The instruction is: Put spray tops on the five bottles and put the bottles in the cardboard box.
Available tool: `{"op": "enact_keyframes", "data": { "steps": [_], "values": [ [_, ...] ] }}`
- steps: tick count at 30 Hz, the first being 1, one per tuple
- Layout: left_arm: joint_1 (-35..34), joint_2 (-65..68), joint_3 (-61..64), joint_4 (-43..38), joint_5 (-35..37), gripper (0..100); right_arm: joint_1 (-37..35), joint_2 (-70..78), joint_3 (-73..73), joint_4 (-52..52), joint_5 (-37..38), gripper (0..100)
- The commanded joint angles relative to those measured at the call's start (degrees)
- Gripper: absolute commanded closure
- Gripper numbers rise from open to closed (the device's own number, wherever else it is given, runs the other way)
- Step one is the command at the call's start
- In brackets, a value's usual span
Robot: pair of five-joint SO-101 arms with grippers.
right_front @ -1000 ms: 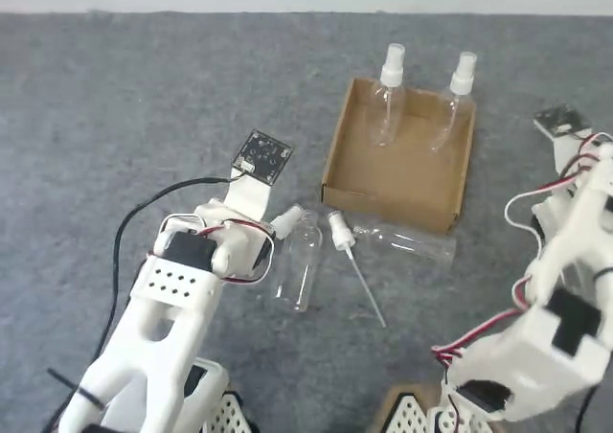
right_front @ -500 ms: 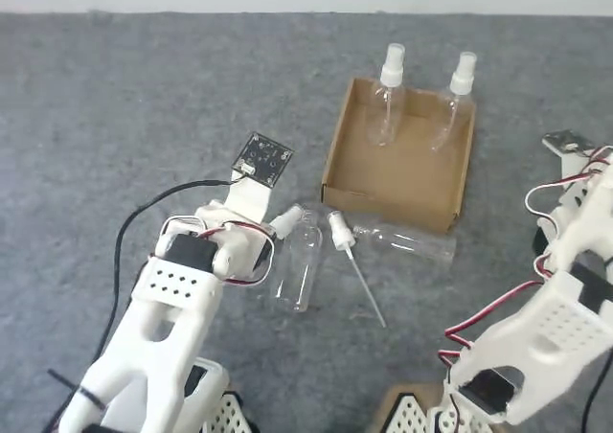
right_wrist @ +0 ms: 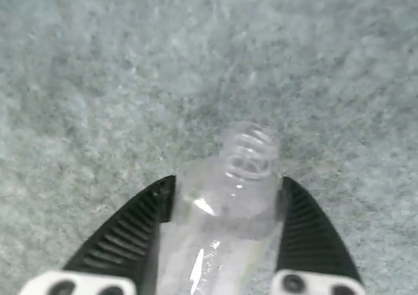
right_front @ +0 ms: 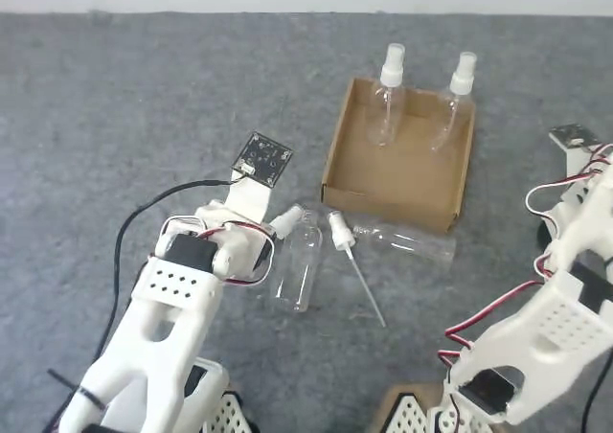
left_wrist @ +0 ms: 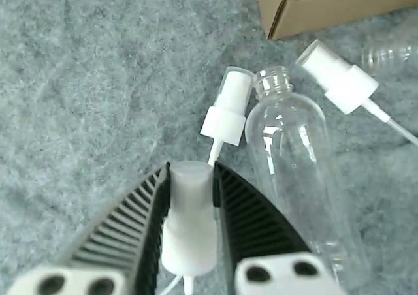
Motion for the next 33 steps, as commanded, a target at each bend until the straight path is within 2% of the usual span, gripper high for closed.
{"op": "enact_keyframes", "data": {
  "steps": [1, 4, 9, 13, 17, 21, 26, 29, 33],
  "values": [
    [0.2, -2.3, -0.3, -1.1, 0.1, 99, -0.2, -1.1, -0.5, -0.5, -0.5, 93.2],
    [0.2, -2.3, -0.3, -1.1, 0.1, 99, -0.2, -1.5, -0.7, -0.4, -0.4, 99.5],
    [0.2, -2.3, -0.3, -1.1, 0.1, 99, -0.8, -5.1, -2.0, 0.3, -0.9, 99.4],
    [0.2, -2.3, -0.3, -1.1, 0.1, 99, -4.5, -13.0, -2.1, 4.5, -1.7, 99.3],
    [0.2, -2.3, -0.4, -1.1, 0.1, 99, -9.9, -22.2, -2.0, 7.4, -7.2, 99.3],
    [0.2, -2.3, -0.4, -1.1, 0.1, 99, -17.5, -31.5, -2.0, 11.8, -11.2, 99.3],
    [-0.1, -2.8, -0.5, -1.1, 0.3, 99, -30.5, -43.2, -1.7, 16.7, -17.2, 99.3],
    [-0.4, -2.9, -0.9, -1.0, 2.3, 99, -40.5, -50.3, 2.5, 16.0, -22.5, 99.3],
    [-1.1, -5.3, -2.5, 0.7, 2.5, 99, -53.6, -59.7, 13.4, 9.5, -27.9, 99.3]
  ]
}}
